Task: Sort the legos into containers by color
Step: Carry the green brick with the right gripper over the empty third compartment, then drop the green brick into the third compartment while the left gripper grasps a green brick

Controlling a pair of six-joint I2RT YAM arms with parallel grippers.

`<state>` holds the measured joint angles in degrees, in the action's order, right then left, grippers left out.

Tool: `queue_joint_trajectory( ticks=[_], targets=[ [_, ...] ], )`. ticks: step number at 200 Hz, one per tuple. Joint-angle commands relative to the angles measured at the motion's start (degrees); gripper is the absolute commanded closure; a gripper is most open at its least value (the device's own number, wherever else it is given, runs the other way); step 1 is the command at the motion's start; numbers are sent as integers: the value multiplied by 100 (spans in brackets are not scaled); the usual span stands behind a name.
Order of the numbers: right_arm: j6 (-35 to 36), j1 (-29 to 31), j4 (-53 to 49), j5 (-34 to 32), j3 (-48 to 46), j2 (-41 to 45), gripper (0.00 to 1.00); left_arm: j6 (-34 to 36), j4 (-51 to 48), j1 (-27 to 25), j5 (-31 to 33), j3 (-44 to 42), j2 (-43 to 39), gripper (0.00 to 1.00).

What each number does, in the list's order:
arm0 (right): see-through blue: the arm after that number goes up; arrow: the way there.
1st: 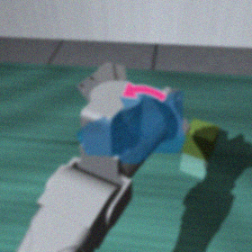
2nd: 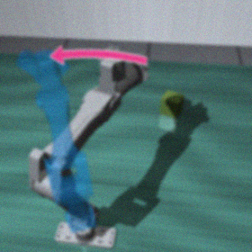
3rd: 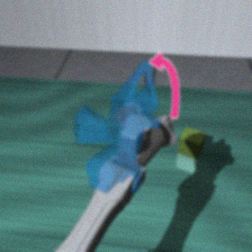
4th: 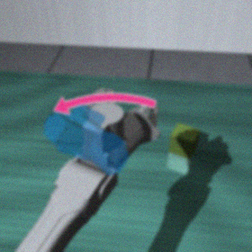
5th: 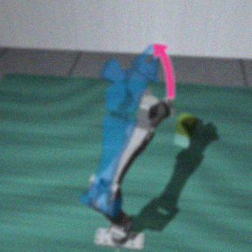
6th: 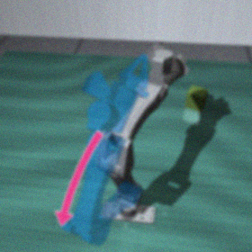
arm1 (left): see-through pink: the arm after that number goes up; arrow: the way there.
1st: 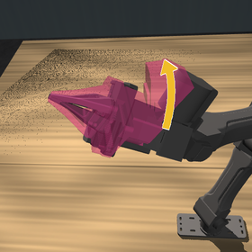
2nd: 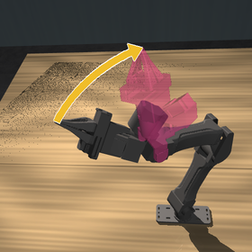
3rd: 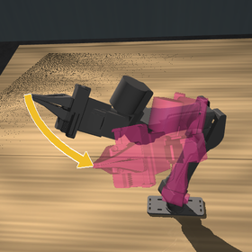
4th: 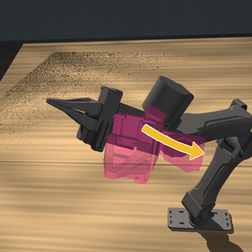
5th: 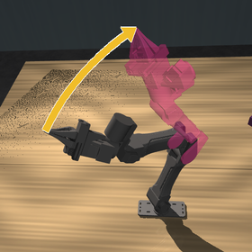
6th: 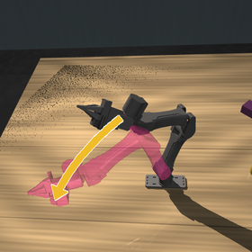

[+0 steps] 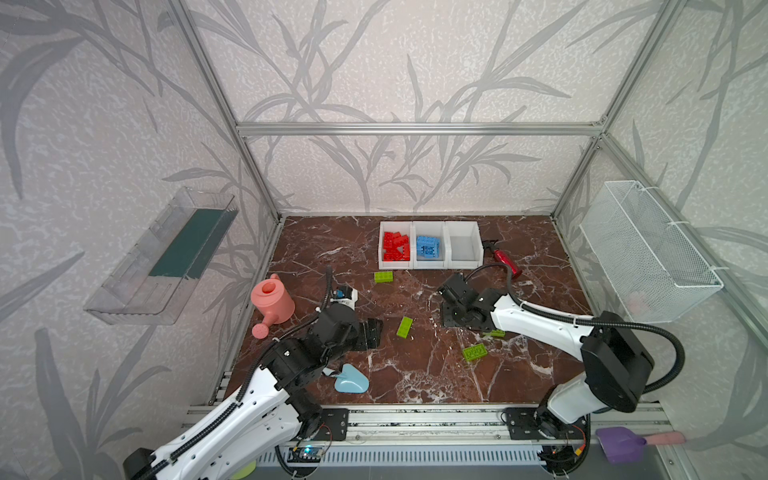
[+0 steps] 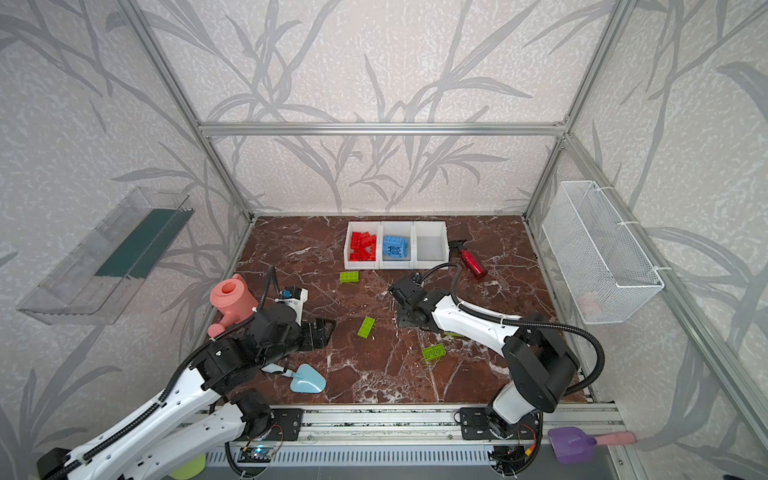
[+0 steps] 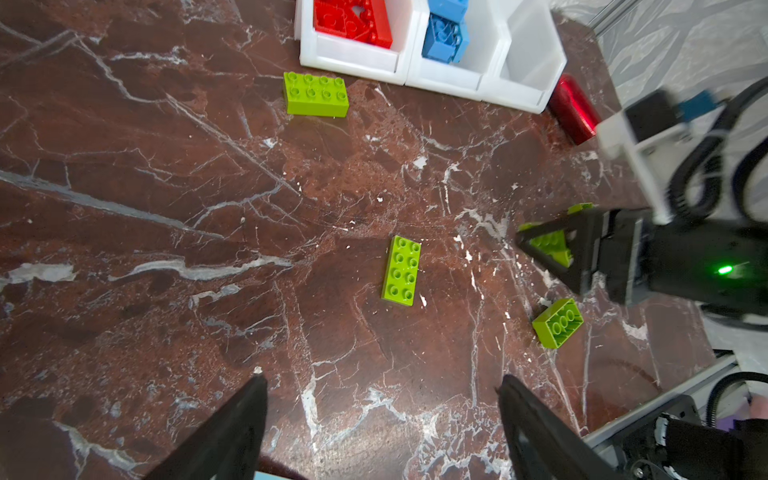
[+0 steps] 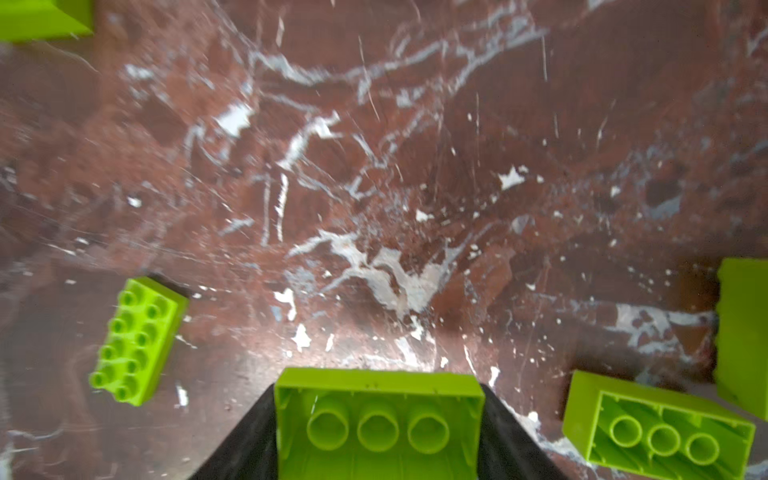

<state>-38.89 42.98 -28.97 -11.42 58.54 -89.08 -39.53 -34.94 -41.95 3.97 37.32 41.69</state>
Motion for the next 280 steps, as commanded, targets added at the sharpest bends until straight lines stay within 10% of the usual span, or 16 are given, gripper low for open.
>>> queue_joint_trajectory(
  ticks=[1,186,280],
  targets=[
    [601,-297,-36,228,461,95,42,-125,79,-28,93,-149,133,13],
    [2113,-2563,-1126,1070,5619,-3607,42,226,1393,-32,125,16,2611,13],
    [2219,-2725,-1275,1522,6141,-3878,19,287,1445,-32,-120,366,3268,13]
  ],
)
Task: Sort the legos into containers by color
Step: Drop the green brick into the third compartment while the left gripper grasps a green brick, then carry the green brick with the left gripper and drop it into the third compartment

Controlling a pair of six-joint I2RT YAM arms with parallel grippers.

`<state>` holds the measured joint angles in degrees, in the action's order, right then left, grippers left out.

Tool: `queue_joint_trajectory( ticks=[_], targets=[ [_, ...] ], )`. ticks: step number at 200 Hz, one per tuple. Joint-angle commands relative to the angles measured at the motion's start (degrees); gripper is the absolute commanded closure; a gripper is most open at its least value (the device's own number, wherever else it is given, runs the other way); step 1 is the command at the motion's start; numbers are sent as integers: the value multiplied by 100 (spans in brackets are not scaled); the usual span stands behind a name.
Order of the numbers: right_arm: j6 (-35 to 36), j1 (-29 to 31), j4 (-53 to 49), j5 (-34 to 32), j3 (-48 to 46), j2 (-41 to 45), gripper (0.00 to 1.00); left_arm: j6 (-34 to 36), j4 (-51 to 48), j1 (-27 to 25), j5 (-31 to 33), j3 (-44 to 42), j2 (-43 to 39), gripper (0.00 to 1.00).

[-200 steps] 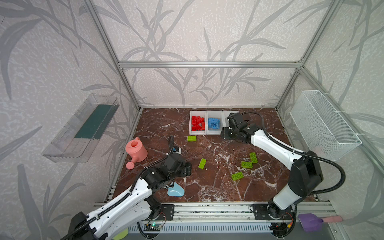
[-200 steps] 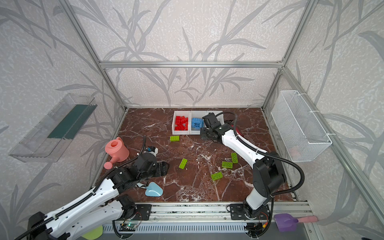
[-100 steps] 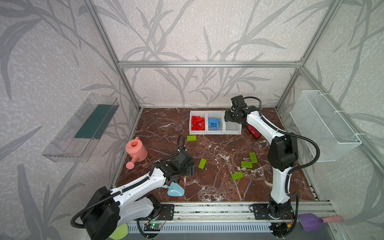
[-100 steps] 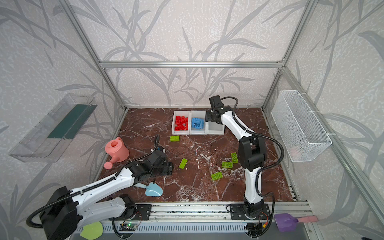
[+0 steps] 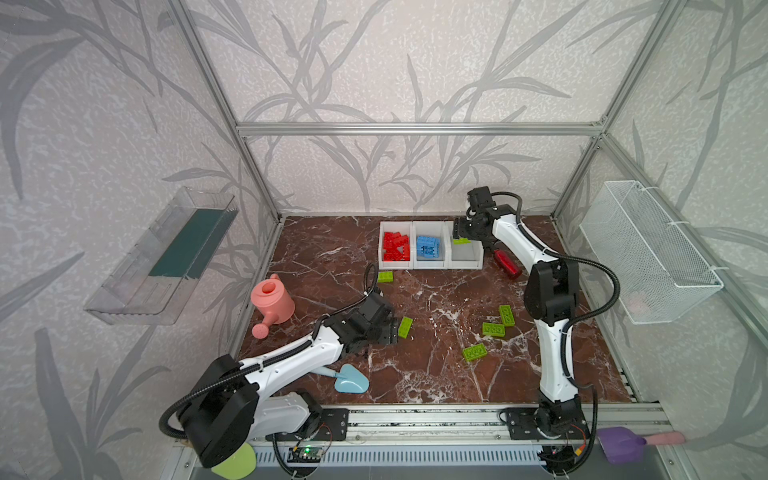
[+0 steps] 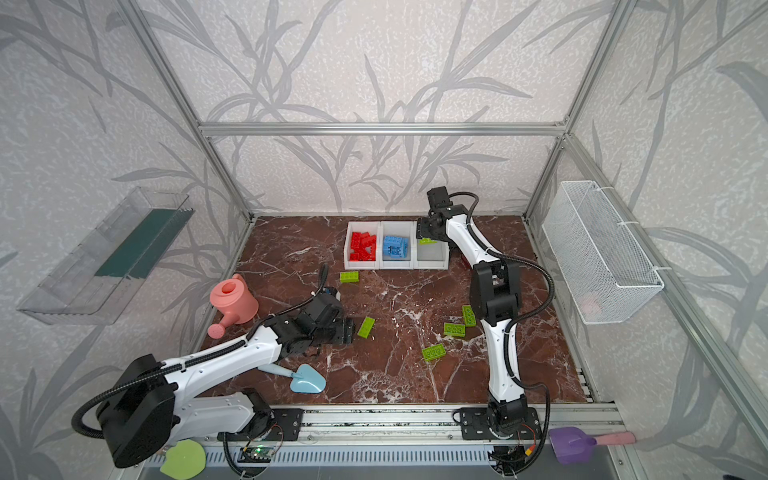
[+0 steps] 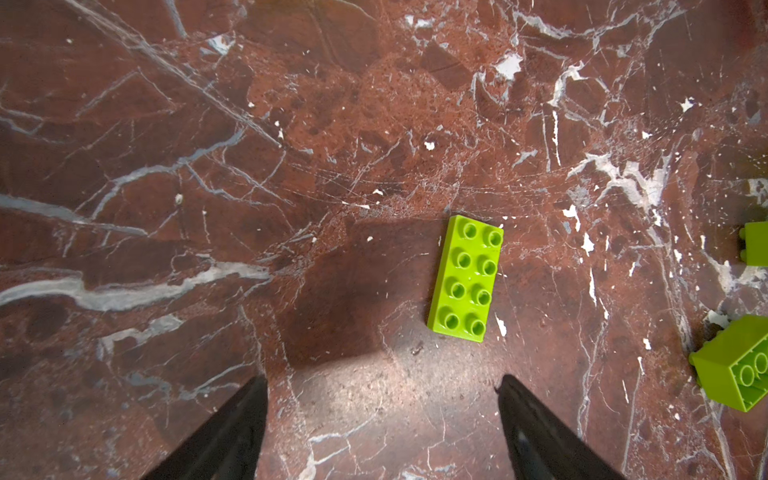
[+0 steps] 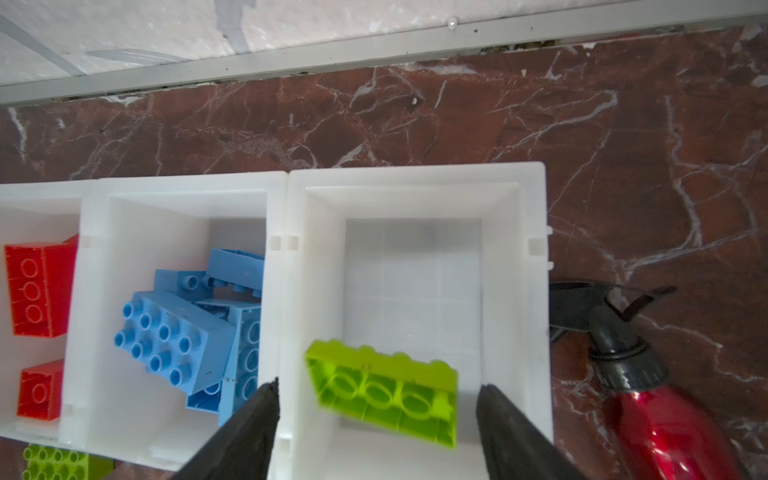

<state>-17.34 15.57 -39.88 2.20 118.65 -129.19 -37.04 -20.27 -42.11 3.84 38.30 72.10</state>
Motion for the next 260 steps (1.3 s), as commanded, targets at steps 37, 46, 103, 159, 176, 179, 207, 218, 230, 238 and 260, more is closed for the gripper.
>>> queue_joint_trajectory(
  ticks=[37,46,103,159,176,179,207,218,230,238,260],
  targets=[
    [43,12,-179,363,-262,694,16,109,174,-30,-256,417,664,14],
    [13,16,-69,410,-531,945,16,136,182,-26,-347,505,831,15],
    [-620,25,1544,915,-3475,3280,17,292,257,-104,-624,920,1645,22],
    [-997,50,2383,1198,-5830,5070,17,297,103,-360,-505,1241,2120,29],
    [-1043,85,2534,1204,-6451,5531,17,264,76,-394,-443,1269,2210,31],
    [-1051,85,2558,1200,-6566,5587,17,267,68,-401,-429,1275,2231,31],
    [-993,95,2533,1072,-7283,6125,17,271,-183,-499,-217,1458,2480,34],
    [-948,96,2470,1040,-7485,6270,17,270,-226,-531,-157,1483,2507,36],
    [-938,95,2469,1050,-7688,6424,17,258,-229,-561,-138,1472,2517,41],
    [-946,94,2492,1076,-7809,6529,17,244,-230,-577,-131,1474,2528,45],
    [-990,95,2614,1134,-8097,6736,17,236,-323,-605,-111,1537,2539,55]
  ],
)
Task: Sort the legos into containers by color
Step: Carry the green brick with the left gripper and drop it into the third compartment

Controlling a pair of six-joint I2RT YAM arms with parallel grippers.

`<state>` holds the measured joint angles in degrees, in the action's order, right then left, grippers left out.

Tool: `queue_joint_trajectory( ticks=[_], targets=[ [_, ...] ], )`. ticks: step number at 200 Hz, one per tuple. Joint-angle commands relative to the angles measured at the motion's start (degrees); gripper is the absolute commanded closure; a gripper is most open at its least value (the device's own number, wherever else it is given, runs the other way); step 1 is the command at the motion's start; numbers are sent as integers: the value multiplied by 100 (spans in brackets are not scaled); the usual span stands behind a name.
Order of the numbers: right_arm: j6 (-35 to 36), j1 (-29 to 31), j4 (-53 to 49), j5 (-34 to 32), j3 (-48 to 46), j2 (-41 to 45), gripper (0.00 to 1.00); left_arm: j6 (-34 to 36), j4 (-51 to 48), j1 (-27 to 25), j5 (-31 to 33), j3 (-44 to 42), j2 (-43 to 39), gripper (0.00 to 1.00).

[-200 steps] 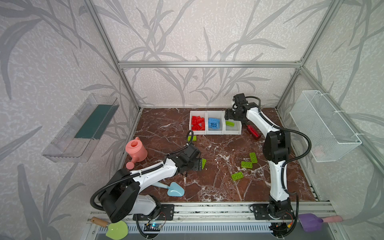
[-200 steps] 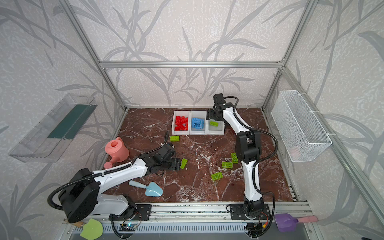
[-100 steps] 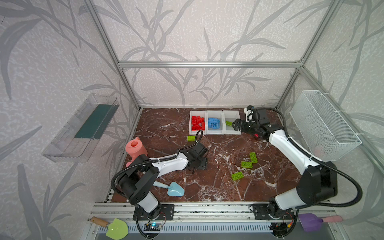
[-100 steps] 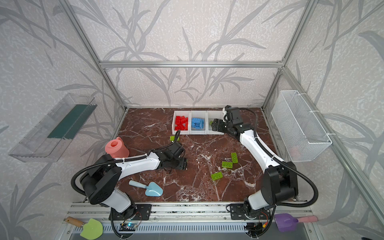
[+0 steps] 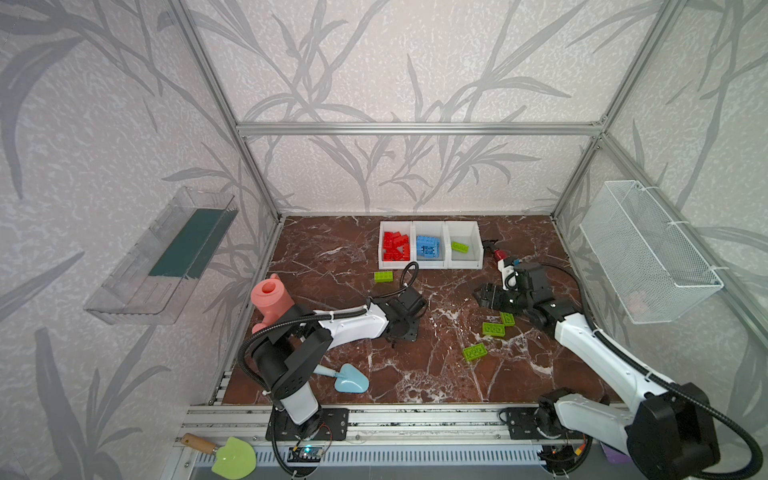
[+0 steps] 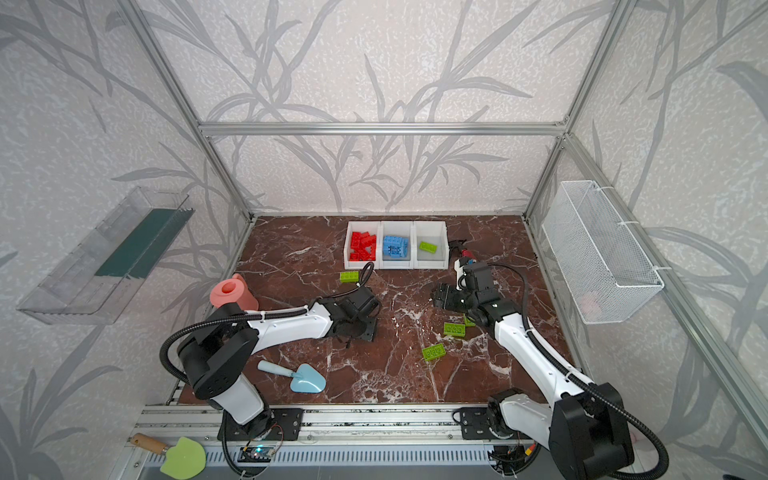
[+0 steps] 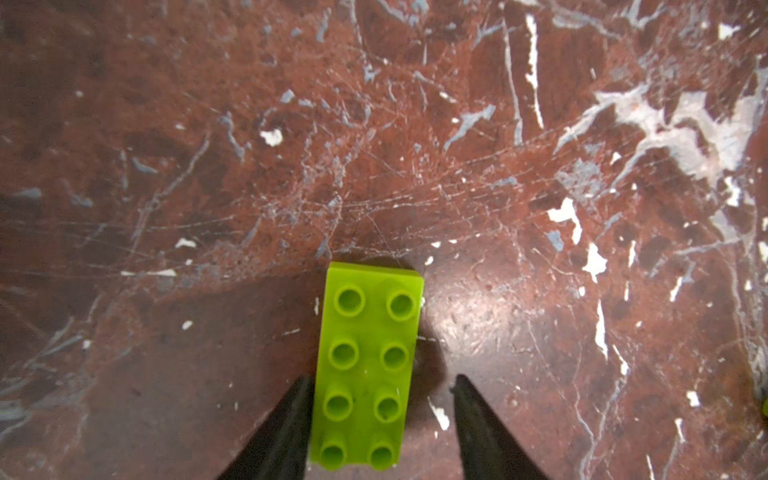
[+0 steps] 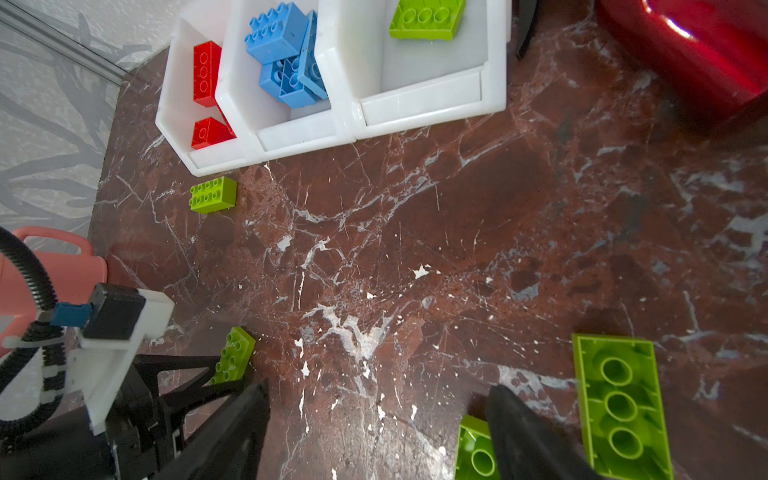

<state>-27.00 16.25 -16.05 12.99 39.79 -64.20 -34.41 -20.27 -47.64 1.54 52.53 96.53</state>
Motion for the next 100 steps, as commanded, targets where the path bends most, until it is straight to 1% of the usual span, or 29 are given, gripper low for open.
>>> queue_joint_trajectory(
  ticks=[1,25,42,77,100],
  targets=[
    [-24,27,233,50,-218,244,17,-28,-321,-53,123,116,95,55],
    [-34,27,268,30,-353,319,17,-26,-411,-95,153,156,0,62],
    [-49,28,296,97,-411,338,17,1,-471,-122,192,191,-127,65],
    [-102,47,377,163,-639,527,17,106,-604,-131,306,287,-530,65],
    [-121,46,430,227,-817,705,17,216,-786,-132,379,577,-644,64]
  ],
)
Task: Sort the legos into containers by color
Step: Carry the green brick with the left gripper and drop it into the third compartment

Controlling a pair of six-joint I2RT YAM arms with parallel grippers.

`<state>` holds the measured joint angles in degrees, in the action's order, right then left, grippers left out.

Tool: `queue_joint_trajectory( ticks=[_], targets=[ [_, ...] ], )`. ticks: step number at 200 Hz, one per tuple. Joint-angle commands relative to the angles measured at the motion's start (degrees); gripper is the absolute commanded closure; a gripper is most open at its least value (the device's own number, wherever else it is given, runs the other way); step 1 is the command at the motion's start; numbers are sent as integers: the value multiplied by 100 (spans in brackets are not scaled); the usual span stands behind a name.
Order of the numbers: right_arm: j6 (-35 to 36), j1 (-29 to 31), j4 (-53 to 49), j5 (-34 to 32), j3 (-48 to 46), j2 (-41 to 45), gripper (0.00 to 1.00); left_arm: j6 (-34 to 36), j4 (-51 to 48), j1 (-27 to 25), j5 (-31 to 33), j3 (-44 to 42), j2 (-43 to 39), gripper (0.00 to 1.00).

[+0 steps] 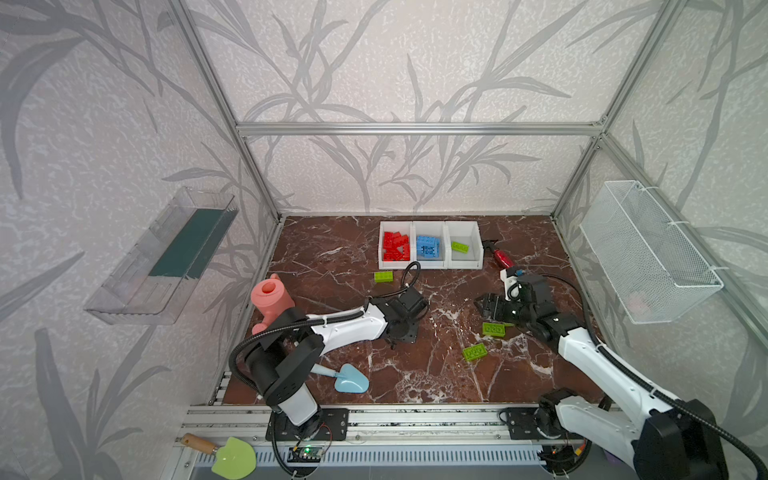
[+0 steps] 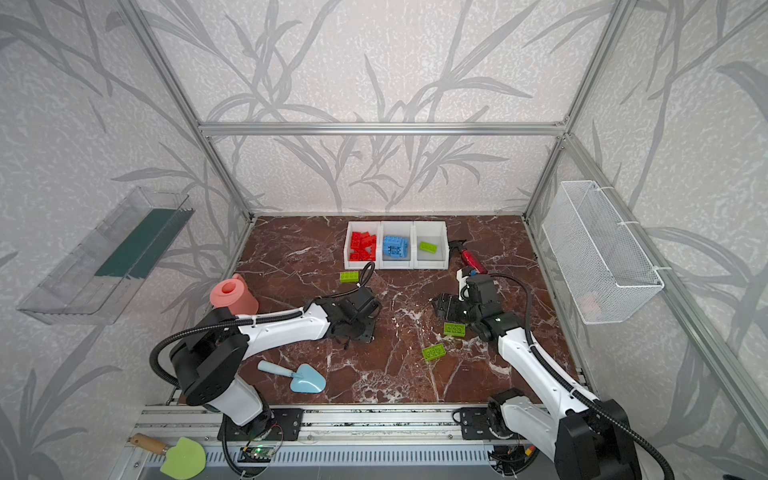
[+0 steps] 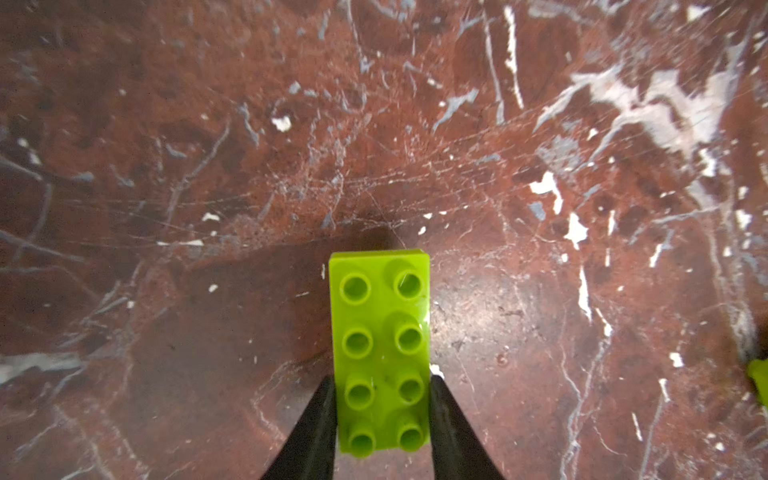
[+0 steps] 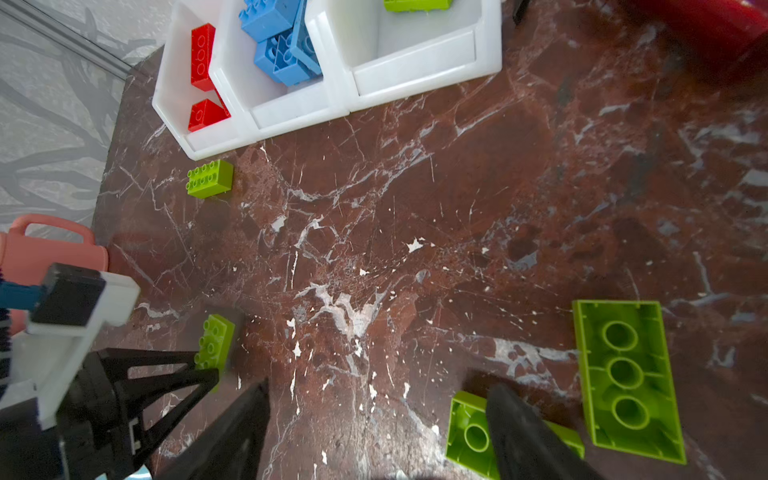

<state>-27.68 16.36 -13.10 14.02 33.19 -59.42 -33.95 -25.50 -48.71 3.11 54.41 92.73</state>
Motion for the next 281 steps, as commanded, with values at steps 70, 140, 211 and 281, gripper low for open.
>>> queue_joint_trajectory(
  ticks=[70,140,211,281],
  targets=[
    [-141,108,525,84,-942,812,18,678,-717,-15,257,1886,145,64],
    [-49,197,611,-246,-1307,1402,19,1229,-1125,-16,113,4146,1557,64],
    [-62,332,928,-360,-1480,1346,19,1806,-1704,93,56,6628,3383,64],
    [-79,429,1048,-407,-1517,1336,19,2008,-2198,452,-219,9406,5261,64]
  ],
)
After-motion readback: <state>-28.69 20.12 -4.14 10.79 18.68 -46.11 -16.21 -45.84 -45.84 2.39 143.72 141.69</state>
